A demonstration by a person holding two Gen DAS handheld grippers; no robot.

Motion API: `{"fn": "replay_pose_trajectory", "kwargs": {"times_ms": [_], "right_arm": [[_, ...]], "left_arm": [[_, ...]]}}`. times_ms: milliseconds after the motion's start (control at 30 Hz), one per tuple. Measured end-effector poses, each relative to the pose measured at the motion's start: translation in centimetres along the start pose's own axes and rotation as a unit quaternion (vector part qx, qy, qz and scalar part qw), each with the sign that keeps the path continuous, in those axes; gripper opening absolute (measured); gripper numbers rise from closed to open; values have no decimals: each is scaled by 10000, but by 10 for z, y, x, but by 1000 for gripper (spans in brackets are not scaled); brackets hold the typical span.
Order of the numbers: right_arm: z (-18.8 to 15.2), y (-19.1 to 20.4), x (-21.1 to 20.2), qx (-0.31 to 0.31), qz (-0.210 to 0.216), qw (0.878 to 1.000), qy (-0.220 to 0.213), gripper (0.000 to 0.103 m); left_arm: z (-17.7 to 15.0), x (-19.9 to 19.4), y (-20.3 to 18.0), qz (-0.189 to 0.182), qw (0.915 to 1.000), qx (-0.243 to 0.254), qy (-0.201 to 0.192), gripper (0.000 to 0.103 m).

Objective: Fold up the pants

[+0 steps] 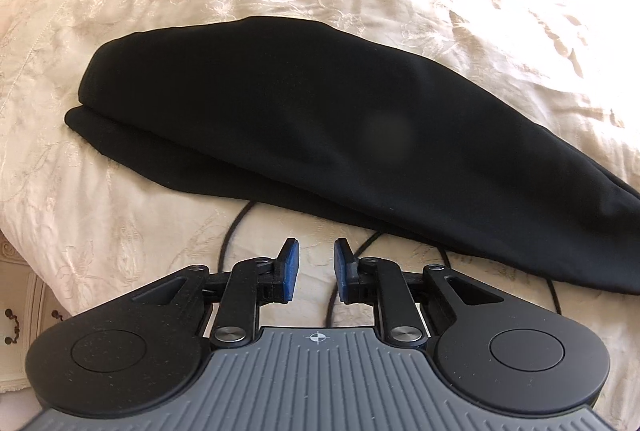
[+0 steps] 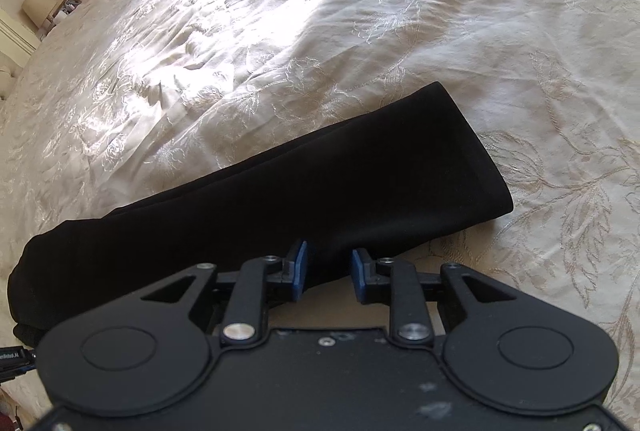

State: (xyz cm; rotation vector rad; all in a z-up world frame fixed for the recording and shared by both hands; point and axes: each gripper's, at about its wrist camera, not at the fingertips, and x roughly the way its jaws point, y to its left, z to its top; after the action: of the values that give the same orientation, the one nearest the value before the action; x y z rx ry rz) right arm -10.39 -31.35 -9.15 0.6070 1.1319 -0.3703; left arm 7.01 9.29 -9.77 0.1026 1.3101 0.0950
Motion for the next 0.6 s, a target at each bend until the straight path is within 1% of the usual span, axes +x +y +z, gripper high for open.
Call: {"fn": "replay_pose_trajectory", "kwargs": {"times_ms": [200, 333, 433, 600], "right_arm": [[-9, 8, -19, -9, 55, 9997, -233, 28], [-17, 31, -24, -224, 164, 9992, -300, 28], [-24, 59, -24, -475, 296, 9980, -305, 28], [-43, 131, -18, -998, 633, 9928, -210, 29]], "left_arm": [[16, -3, 39, 133, 9994, -304, -82, 19], [26, 0, 66, 153, 9986, -489, -110, 19], [35, 6, 85, 132, 9986, -505, -125, 19], [50, 16, 119, 124, 9994, -280, -158, 19]]}}
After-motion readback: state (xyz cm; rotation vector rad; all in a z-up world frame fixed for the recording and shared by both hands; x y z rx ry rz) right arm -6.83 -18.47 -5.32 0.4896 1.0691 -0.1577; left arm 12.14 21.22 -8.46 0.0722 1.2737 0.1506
